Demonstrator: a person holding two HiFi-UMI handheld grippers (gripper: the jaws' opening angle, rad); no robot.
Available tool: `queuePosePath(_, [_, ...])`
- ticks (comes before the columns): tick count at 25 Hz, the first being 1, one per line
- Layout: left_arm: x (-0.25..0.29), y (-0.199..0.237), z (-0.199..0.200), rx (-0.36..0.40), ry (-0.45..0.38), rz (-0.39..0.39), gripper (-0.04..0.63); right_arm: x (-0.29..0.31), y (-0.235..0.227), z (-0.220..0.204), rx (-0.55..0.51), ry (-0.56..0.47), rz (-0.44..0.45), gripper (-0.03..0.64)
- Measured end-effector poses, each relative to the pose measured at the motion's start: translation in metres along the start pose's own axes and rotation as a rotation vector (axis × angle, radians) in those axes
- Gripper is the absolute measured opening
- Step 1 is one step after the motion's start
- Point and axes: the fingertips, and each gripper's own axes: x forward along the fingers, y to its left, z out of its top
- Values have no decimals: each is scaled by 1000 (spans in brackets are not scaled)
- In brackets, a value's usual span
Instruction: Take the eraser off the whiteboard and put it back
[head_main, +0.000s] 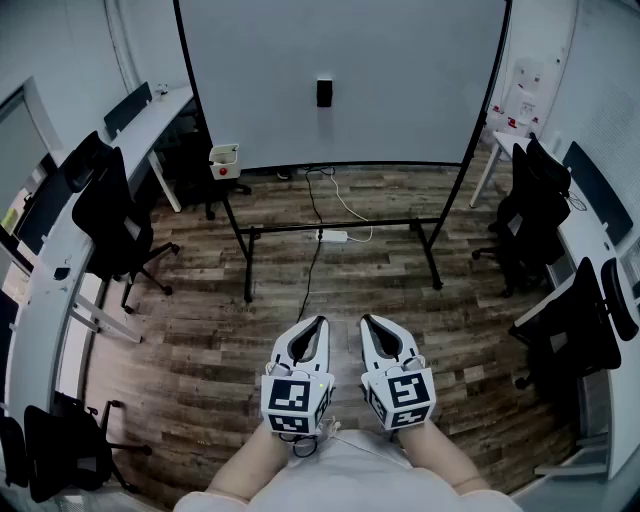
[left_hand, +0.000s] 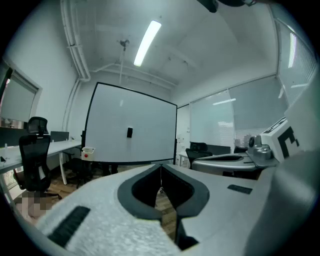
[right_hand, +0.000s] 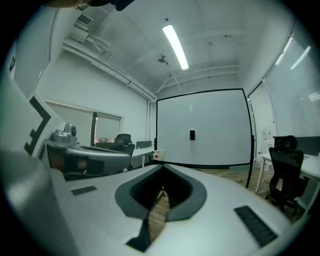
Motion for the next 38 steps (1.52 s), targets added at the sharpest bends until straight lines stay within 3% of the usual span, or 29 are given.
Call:
queuePosePath(11, [-2,25,-5,3,7,12,18,18,19,-5,29,14,14,26])
queuePosePath(27, [4,131,-37,-34,57,26,18,95,68,-35,98,100,8,28])
queuePosePath(33, [34,150,-35,-40,48,36,18,124,51,-35,67,101,3,28])
queuePosePath(38, [78,159,-26,28,46,65,18,158,25,-31,-1,105,19,28])
